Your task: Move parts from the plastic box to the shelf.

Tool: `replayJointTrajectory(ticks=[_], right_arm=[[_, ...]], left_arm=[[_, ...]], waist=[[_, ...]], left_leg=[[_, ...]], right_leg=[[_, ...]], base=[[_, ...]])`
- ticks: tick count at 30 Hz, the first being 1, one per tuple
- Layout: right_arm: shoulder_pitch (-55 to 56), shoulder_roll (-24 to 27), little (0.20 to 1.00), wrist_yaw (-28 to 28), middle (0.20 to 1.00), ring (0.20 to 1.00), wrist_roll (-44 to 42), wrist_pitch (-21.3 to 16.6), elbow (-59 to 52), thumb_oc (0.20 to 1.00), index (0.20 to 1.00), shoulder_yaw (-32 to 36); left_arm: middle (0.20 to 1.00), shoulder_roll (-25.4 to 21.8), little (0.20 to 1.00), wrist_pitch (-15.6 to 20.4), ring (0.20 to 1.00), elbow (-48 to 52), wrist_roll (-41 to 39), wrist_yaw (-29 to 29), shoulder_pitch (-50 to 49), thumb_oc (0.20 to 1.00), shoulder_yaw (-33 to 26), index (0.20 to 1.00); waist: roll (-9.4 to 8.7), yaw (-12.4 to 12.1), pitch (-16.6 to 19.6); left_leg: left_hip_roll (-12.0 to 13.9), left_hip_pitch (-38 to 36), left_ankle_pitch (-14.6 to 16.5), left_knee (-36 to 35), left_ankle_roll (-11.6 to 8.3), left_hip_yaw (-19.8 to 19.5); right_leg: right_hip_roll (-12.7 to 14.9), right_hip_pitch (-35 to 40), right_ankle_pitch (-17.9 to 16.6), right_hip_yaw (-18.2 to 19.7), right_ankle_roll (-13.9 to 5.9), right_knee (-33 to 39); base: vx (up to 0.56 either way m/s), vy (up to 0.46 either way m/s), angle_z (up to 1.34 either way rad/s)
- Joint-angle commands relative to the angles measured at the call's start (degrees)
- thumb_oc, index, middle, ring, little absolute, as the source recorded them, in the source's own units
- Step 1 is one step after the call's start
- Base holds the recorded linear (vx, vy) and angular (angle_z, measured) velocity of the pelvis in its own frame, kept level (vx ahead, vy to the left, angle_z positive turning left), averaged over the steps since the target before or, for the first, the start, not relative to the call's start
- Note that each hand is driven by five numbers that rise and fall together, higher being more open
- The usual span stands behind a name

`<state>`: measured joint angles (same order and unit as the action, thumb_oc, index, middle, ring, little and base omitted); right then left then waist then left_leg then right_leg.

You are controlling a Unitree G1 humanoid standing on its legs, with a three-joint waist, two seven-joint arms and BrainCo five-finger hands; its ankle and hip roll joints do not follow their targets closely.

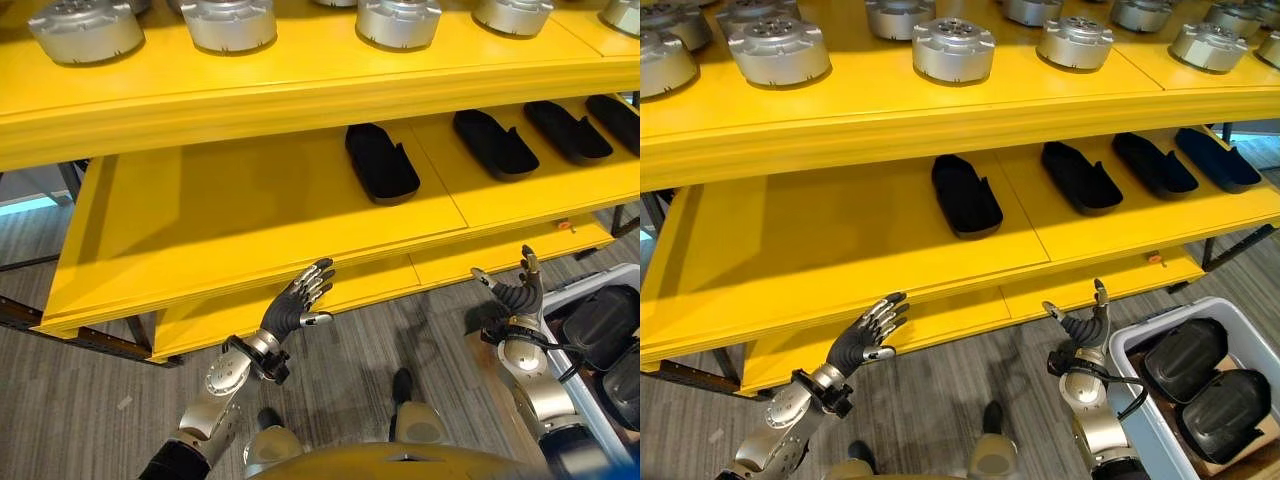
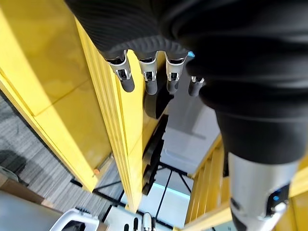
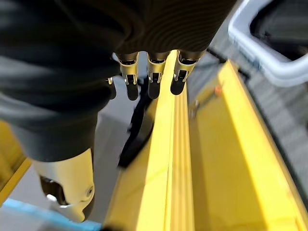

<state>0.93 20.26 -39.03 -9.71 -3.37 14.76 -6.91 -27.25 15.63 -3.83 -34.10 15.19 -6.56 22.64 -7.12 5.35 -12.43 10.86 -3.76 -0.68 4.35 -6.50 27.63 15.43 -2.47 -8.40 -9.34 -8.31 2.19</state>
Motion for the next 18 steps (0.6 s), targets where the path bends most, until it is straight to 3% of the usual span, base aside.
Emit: replayJointTrajectory(ticks=[1,4,6,10,11,14,18], right_arm=[[-3.00,3.57,1.000,-3.26,1.000,1.000,2.24,-0.70,-2.31,1.000,1.000,5.10],[-2.83,2.95,1.000,-3.04,1.000,1.000,-0.06,-0.01,-0.44,1.000,1.000,6.70],[-1.72,3.42,1.000,-4.03,1.000,1.000,-1.81,1.33,1.53,1.000,1.000,8.13],[-3.11,3.42,1.000,-3.96,1.000,1.000,-4.14,2.13,5.07,1.000,1.000,7.78],[-5.46,3.85,1.000,-4.22,1.000,1.000,-4.50,2.71,6.11,1.000,1.000,6.45],[-8.42,4.63,1.000,-5.30,1.000,1.000,-3.74,5.59,4.93,1.000,1.000,4.61],[-8.04,5.37,1.000,-8.50,1.000,1.000,-2.67,7.05,4.10,1.000,1.000,4.87]], left_arm=[[1.000,1.68,1.000,3.71,1.000,1.30,3.30,1.52,1.14,1.000,0.08,1.000],[1.000,1.37,1.000,5.37,1.000,0.18,4.89,0.45,0.33,1.000,-0.21,1.000],[1.000,-0.17,1.000,9.96,1.000,0.33,6.82,-1.88,0.60,1.000,-0.59,1.000],[1.000,0.23,1.000,9.33,1.000,-0.91,4.79,-3.35,0.97,1.000,-0.65,1.000],[1.000,0.79,1.000,9.68,1.000,-2.14,4.91,-5.94,1.54,1.000,-0.33,1.000],[1.000,2.42,1.000,9.79,1.000,-3.64,5.30,-8.30,2.29,1.000,-0.34,1.000],[1.000,4.00,1.000,9.95,1.000,-3.42,4.80,-7.42,2.13,1.000,-0.99,1.000]], waist=[[4.54,-0.94,-3.28],[4.09,-1.41,-3.44],[4.92,-2.26,-2.95],[5.23,-4.40,-2.52],[4.77,-5.70,-2.10],[3.66,-7.19,-2.05],[3.49,-5.59,-2.05]], left_leg=[[-3.87,-4.01,6.52,-0.14,6.67,0.39],[-4.12,-5.08,6.53,-1.22,7.30,3.06],[-3.08,-2.83,5.60,-0.31,8.54,3.04],[-2.23,-1.89,5.55,0.42,9.12,4.08],[-0.86,-1.32,4.77,0.96,8.57,6.17],[2.84,0.97,2.83,3.37,6.19,9.44],[4.66,1.00,0.39,2.48,4.23,9.68]], right_leg=[[1.58,0.92,-1.18,-8.32,-3.78,-5.41],[2.60,-0.62,-3.02,-11.27,-4.22,-10.50],[2.76,0.40,1.90,-10.39,-1.28,-18.29],[4.21,2.86,3.97,-12.58,0.08,-22.01],[2.50,5.81,7.29,-15.78,0.88,-19.47],[-0.51,9.17,9.41,-20.71,1.46,-12.28],[-2.29,7.95,9.67,-18.97,1.24,-10.88]], base=[[-0.05,0.161,-0.38],[-0.10,0.079,-0.82],[-0.16,0.013,-1.61],[-0.07,-0.129,-0.37],[-0.05,-0.329,-0.66],[-0.03,-0.389,-1.33],[0.03,-0.250,-1.10]])
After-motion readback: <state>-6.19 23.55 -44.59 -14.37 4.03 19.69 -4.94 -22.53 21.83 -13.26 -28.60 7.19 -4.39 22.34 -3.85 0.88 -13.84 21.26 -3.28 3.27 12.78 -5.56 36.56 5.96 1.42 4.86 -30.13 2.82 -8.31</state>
